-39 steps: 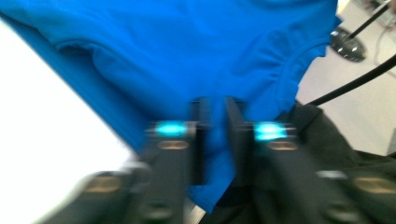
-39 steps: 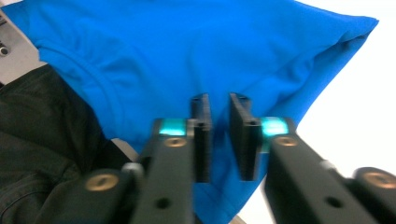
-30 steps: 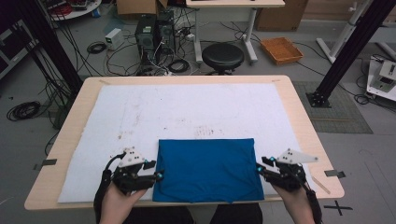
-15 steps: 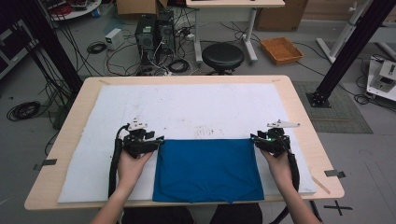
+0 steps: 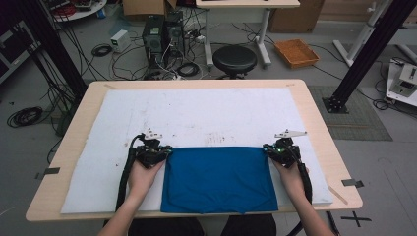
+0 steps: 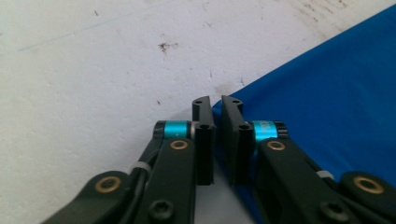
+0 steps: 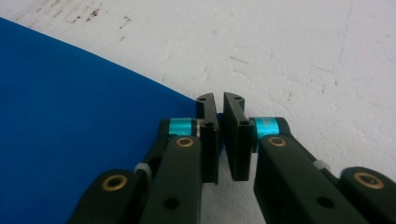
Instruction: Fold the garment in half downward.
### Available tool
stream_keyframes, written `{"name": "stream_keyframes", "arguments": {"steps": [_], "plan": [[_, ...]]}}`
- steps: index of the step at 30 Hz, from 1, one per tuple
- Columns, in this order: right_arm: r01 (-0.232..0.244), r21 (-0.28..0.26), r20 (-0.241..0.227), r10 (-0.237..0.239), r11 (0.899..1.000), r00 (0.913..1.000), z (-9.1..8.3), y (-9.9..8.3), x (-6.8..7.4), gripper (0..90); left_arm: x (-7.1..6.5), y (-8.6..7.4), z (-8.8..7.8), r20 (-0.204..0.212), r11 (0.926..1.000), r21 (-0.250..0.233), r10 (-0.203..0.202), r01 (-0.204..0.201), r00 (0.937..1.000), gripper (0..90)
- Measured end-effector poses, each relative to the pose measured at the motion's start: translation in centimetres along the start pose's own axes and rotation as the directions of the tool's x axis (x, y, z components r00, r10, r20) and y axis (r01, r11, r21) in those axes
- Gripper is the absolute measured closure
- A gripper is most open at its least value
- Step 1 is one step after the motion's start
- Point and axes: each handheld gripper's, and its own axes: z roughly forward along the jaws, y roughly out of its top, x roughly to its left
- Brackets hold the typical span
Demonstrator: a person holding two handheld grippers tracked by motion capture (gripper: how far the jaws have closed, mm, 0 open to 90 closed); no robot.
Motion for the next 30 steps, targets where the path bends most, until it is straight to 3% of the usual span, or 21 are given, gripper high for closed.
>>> {"name": "stream_keyframes", "arguments": {"steps": [5,13,19,28,30], "plan": [[0.019,-0.023,0.008,-0.019,1.000,0.9998,-0.1,0.5,-0.3,88.0,0.8,0.2,0.2,0.011,0.9996,-0.009,-0.027,0.027,0.9996,87.2],[0.024,-0.054,0.006,-0.024,0.998,0.9997,1.2,2.9,-1.2,87.9,2.4,1.9,1.3,-0.037,0.9998,-0.022,-0.005,0.004,0.9993,87.3],[0.020,-0.044,0.015,-0.020,0.999,0.9997,2.8,4.5,-2.1,88.0,3.4,3.0,2.3,-0.060,0.9996,-0.026,-0.008,0.007,0.9981,87.2],[0.035,-0.035,0.028,-0.035,0.999,0.9990,3.7,5.2,-2.3,87.8,3.6,3.3,2.7,-0.073,0.9994,-0.034,0.002,-0.005,0.9973,86.9],[0.047,-0.045,0.044,-0.045,0.998,0.9980,3.5,5.2,-2.1,80.7,3.6,3.3,2.6,-0.081,0.9992,-0.040,0.000,-0.003,0.9967,82.9]]}}
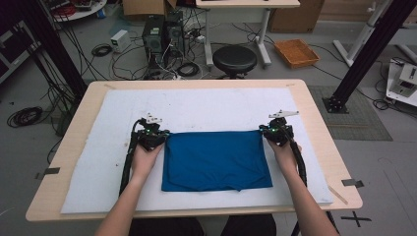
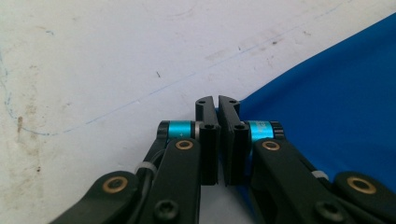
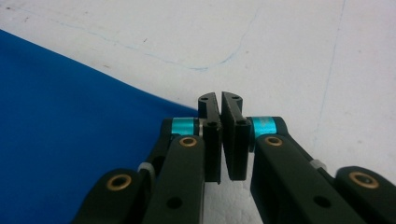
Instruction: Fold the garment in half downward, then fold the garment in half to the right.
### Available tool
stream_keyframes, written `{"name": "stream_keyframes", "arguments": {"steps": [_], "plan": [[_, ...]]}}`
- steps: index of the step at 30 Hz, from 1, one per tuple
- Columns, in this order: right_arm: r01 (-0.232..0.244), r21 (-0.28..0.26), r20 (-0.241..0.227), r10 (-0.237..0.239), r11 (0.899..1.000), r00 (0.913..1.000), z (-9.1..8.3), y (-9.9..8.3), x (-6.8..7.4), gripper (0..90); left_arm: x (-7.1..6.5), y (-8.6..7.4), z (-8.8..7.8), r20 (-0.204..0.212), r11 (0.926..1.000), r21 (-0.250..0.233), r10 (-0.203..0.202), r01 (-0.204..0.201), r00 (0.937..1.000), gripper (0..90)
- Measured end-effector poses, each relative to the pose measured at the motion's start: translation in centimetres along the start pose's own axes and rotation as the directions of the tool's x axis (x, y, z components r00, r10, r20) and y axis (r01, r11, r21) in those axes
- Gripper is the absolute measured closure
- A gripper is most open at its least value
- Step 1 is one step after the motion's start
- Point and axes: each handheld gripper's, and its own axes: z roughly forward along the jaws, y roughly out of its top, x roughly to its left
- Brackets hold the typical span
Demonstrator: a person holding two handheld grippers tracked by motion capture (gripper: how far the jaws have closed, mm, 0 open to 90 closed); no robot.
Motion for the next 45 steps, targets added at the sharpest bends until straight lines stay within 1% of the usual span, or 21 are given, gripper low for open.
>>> {"name": "stream_keyframes", "arguments": {"steps": [1,2,4,5,8,10,12,14,16,19,20,21,23,25,27,29,31,35,36,41,45], "plan": [[-0.009,-0.004,-0.001,0.009,1.000,1.0000,-0.1,0.0,0.0,75.9,-0.2,0.1,-0.2,-0.029,0.9998,-0.018,0.007,-0.008,0.9996,75.9],[-0.012,-0.013,-0.002,0.012,1.000,0.9999,-0.3,0.0,-0.1,70.2,-0.2,0.2,-0.4,-0.040,0.9996,-0.022,0.015,-0.016,0.9991,68.6],[-0.024,-0.028,-0.004,0.024,0.999,0.9997,-0.7,0.0,-0.1,64.8,-0.3,0.3,-0.9,-0.047,0.9990,-0.032,0.030,-0.032,0.9984,57.0],[-0.029,-0.038,-0.009,0.028,0.999,0.9996,-1.1,0.0,-0.1,61.8,-0.3,0.3,-1.3,-0.042,0.9988,-0.039,0.030,-0.031,0.9987,52.3],[-0.047,-0.060,-0.024,0.045,0.997,0.9987,-2.2,-0.4,0.0,55.1,-0.4,0.1,-2.7,-0.007,0.9979,-0.052,0.039,-0.040,0.9992,42.9],[-0.045,-0.084,-0.031,0.042,0.995,0.9986,-3.2,-0.7,0.1,50.4,-0.7,-0.1,-4.0,0.012,0.9963,-0.065,0.056,-0.055,0.9984,41.0],[-0.044,-0.105,-0.044,0.039,0.994,0.9982,-4.3,-1.2,0.3,46.5,-0.9,-0.6,-5.3,0.047,0.9943,-0.092,0.058,-0.053,0.9972,37.4],[-0.046,-0.120,-0.055,0.040,0.992,0.9977,-5.3,-1.8,0.4,43.2,-0.9,-1.3,-6.5,0.073,0.9918,-0.122,0.049,-0.040,0.9961,37.1],[-0.039,-0.133,-0.061,0.031,0.990,0.9977,-6.1,-2.4,0.5,39.6,-0.9,-1.9,-7.4,0.088,0.9901,-0.136,0.048,-0.036,0.9950,37.0],[-0.017,-0.156,-0.052,0.009,0.988,0.9986,-7.2,-3.0,0.6,33.1,-0.5,-2.5,-8.6,0.082,0.9875,-0.155,0.042,-0.029,0.9957,37.0],[-0.014,-0.164,-0.048,0.006,0.986,0.9988,-7.6,-3.1,0.6,31.2,-0.5,-2.5,-8.6,0.082,0.9875,-0.155,0.042,-0.029,0.9957,37.0],[-0.015,-0.172,-0.051,0.006,0.985,0.9987,-7.9,-3.2,0.5,28.9,-0.1,-2.9,-9.2,0.075,0.9849,-0.172,0.035,-0.021,0.9966,37.0],[-0.019,-0.184,-0.054,0.009,0.983,0.9985,-8.4,-3.1,0.3,26.1,0.2,-3.2,-9.6,0.070,0.9825,-0.186,0.020,-0.006,0.9973,37.0],[-0.039,-0.188,-0.065,0.027,0.981,0.9975,-8.7,-3.1,-0.1,24.3,0.5,-3.4,-9.7,0.069,0.9820,-0.189,0.014,0.000,0.9975,37.1],[-0.060,-0.196,-0.074,0.047,0.979,0.9962,-8.9,-3.1,-0.5,22.1,0.5,-3.6,-9.7,0.061,0.9810,-0.194,0.017,-0.004,0.9980,37.1],[-0.080,-0.198,-0.083,0.065,0.977,0.9944,-9.0,-3.2,-0.9,21.9,0.5,-3.6,-9.7,0.063,0.9815,-0.191,0.021,-0.008,0.9978,37.0],[-0.093,-0.198,-0.080,0.078,0.976,0.9937,-9.1,-3.3,-1.1,21.9,0.3,-3.7,-9.8,0.060,0.9816,-0.190,0.031,-0.019,0.9977,37.1],[-0.103,-0.198,-0.084,0.088,0.975,0.9926,-9.1,-3.4,-1.4,21.9,0.1,-3.8,-9.9,0.070,0.9809,-0.194,0.026,-0.012,0.9972,37.0],[-0.112,-0.205,-0.087,0.096,0.972,0.9916,-9.3,-3.4,-1.5,22.0,-0.1,-3.7,-10.1,0.073,0.9796,-0.201,0.030,-0.014,0.9969,37.1],[-0.112,-0.222,-0.090,0.094,0.969,0.9915,-9.7,-3.2,-1.4,23.4,-0.6,-3.7,-10.3,0.084,0.9776,-0.209,0.037,-0.019,0.9958,37.1],[-0.110,-0.224,-0.086,0.093,0.968,0.9919,-9.6,-3.1,-1.3,25.5,-0.7,-3.6,-10.2,0.095,0.9797,-0.199,0.046,-0.026,0.9945,37.1]]}}
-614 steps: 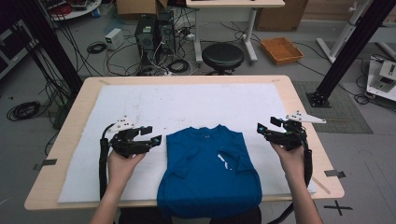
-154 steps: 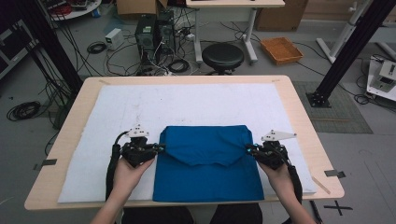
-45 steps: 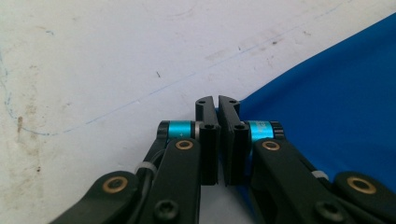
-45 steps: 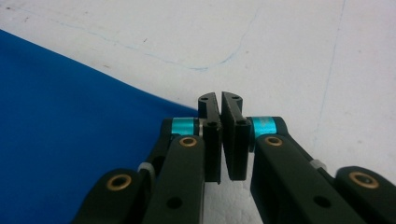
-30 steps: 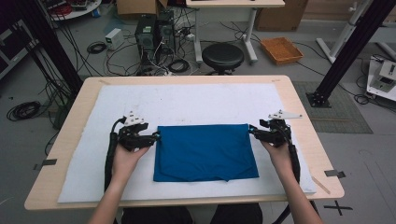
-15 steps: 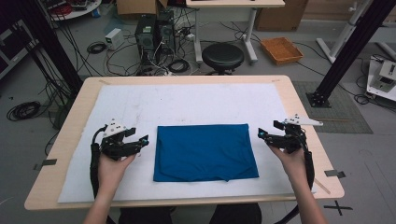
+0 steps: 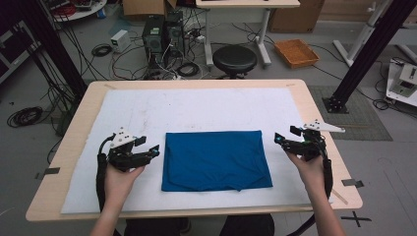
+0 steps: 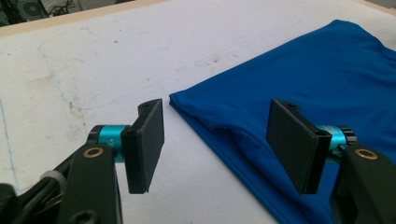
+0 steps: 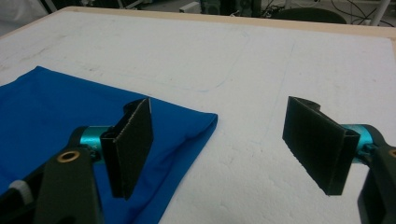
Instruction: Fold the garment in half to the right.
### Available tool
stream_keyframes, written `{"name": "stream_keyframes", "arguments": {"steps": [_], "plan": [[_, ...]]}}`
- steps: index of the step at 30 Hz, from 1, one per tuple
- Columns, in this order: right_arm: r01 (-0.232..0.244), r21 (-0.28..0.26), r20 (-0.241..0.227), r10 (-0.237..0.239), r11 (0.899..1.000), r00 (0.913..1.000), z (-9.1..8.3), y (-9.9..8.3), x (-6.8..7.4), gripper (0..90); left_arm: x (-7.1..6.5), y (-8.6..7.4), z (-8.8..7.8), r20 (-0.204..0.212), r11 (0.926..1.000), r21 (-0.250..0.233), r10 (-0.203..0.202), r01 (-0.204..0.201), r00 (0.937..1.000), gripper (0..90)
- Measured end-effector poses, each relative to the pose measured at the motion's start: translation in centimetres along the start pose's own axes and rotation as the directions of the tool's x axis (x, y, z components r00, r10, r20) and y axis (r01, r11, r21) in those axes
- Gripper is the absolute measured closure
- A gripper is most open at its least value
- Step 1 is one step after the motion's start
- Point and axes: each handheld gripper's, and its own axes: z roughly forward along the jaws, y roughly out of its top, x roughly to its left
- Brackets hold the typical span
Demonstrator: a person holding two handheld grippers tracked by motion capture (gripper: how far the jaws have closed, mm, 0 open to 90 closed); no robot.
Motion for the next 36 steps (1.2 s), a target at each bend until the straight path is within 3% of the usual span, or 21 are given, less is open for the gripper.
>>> {"name": "stream_keyframes", "arguments": {"steps": [7,12,13,16,17,20,22,25,34,36], "plan": [[0.011,0.003,-0.003,-0.011,1.000,0.9999,0.3,-0.2,0.3,28.6,-0.5,0.2,-0.3,-0.010,0.9987,0.030,-0.040,0.041,0.9991,38.5],[0.020,-0.009,0.000,-0.020,1.000,0.9998,0.0,-0.1,0.3,28.7,-1.5,-0.5,-1.1,-0.014,0.9958,0.044,-0.080,0.080,0.9967,39.8],[0.015,-0.014,0.000,-0.015,1.000,0.9999,0.0,-0.1,0.3,28.7,-2.2,-1.4,-1.4,-0.011,0.9919,0.066,-0.108,0.109,0.9941,40.3],[0.017,-0.006,-0.005,-0.017,1.000,0.9998,0.2,-0.1,0.4,28.7,-3.0,-2.5,-1.6,-0.013,0.9877,0.079,-0.134,0.135,0.9909,40.7],[0.020,-0.005,-0.004,-0.020,1.000,0.9998,0.3,-0.2,0.5,28.7,-3.8,-3.6,-1.6,-0.013,0.9792,0.089,-0.182,0.183,0.9832,40.7],[0.027,0.000,-0.006,-0.027,1.000,0.9996,0.5,-0.1,0.7,28.7,-4.8,-5.0,-1.6,-0.019,0.9654,0.101,-0.240,0.241,0.9706,41.7],[0.031,0.000,-0.009,-0.031,1.000,0.9995,0.6,-0.1,0.9,28.7,-5.4,-5.6,-1.5,-0.032,0.9563,0.114,-0.268,0.269,0.9630,42.6],[0.036,0.000,-0.008,-0.036,0.999,0.9993,0.8,-0.1,1.1,28.7,-6.2,-6.1,-1.3,-0.034,0.9487,0.125,-0.289,0.290,0.9569,43.3],[0.054,0.007,-0.016,-0.054,0.999,0.9984,1.1,-0.1,1.7,28.7,-6.6,-6.1,-0.2,-0.048,0.9436,0.141,-0.296,0.300,0.9541,44.5],[0.061,0.006,-0.016,-0.061,0.998,0.9980,1.2,0.0,1.9,28.8,-6.7,-6.0,0.1,-0.059,0.9416,0.135,-0.303,0.309,0.9511,46.9]]}}
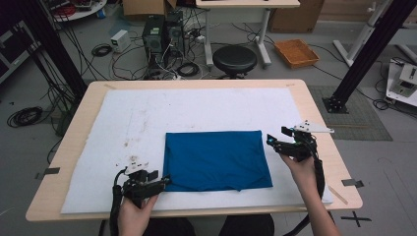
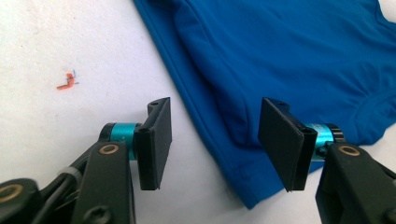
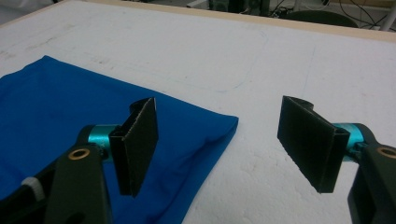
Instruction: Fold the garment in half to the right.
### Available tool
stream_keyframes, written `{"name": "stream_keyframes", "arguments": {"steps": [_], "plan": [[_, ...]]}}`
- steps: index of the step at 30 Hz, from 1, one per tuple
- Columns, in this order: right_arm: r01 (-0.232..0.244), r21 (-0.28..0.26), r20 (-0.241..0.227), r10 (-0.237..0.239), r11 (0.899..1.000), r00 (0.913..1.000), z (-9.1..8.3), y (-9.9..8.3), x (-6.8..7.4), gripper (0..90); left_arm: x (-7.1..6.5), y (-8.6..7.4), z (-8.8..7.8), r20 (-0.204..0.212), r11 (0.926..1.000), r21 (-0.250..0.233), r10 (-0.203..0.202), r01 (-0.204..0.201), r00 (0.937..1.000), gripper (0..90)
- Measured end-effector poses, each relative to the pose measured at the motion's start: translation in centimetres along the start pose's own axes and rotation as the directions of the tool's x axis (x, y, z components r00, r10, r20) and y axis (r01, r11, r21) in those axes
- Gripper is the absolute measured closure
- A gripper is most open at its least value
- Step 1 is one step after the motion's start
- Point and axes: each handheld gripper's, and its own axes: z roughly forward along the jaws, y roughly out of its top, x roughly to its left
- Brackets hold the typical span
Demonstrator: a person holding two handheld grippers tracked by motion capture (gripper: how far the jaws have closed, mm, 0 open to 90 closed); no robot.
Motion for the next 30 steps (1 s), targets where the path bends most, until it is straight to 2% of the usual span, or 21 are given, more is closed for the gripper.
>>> {"name": "stream_keyframes", "arguments": {"steps": [3,4,7,8,11,16,19,23,30], "plan": [[0.003,0.004,-0.005,-0.003,1.000,1.0000,0.2,0.0,0.4,28.8,-0.1,0.1,0.2,-0.001,1.0000,0.000,0.000,0.000,1.0000,50.7],[0.012,0.003,-0.007,-0.012,1.000,0.9999,0.3,0.0,0.4,28.8,-0.3,0.1,0.4,-0.003,0.9999,0.001,0.012,-0.012,0.9999,52.6],[0.016,0.008,-0.009,-0.016,1.000,0.9998,0.4,0.1,0.7,28.8,-0.6,0.1,0.5,-0.013,0.9997,0.000,0.023,-0.023,0.9997,52.8],[0.019,0.010,-0.012,-0.019,1.000,0.9997,0.5,0.1,0.9,28.8,-0.7,0.1,0.6,-0.011,0.9997,0.001,0.026,-0.026,0.9996,57.9],[0.026,0.010,-0.014,-0.026,1.000,0.9996,0.6,0.2,1.2,28.8,-1.0,0.0,0.8,-0.025,0.9991,-0.002,0.043,-0.043,0.9988,60.2],[0.049,0.008,-0.033,-0.049,0.999,0.9982,1.3,0.7,2.6,29.0,-1.7,0.0,1.1,-0.046,0.9973,-0.002,0.074,-0.074,0.9962,72.5],[0.071,0.007,-0.060,-0.070,0.997,0.9957,1.9,1.2,3.8,32.9,-2.1,0.0,1.3,-0.049,0.9965,-0.001,0.083,-0.083,0.9953,78.8],[0.091,0.000,-0.118,-0.090,0.996,0.9890,3.4,2.2,6.1,36.6,-2.2,0.1,1.4,-0.054,0.9958,0.002,0.091,-0.091,0.9943,80.9],[0.137,0.033,-0.198,-0.128,0.990,0.9719,7.6,4.1,10.3,40.8,-2.1,0.2,1.5,-0.048,0.9958,0.001,0.091,-0.091,0.9947,81.3]]}}
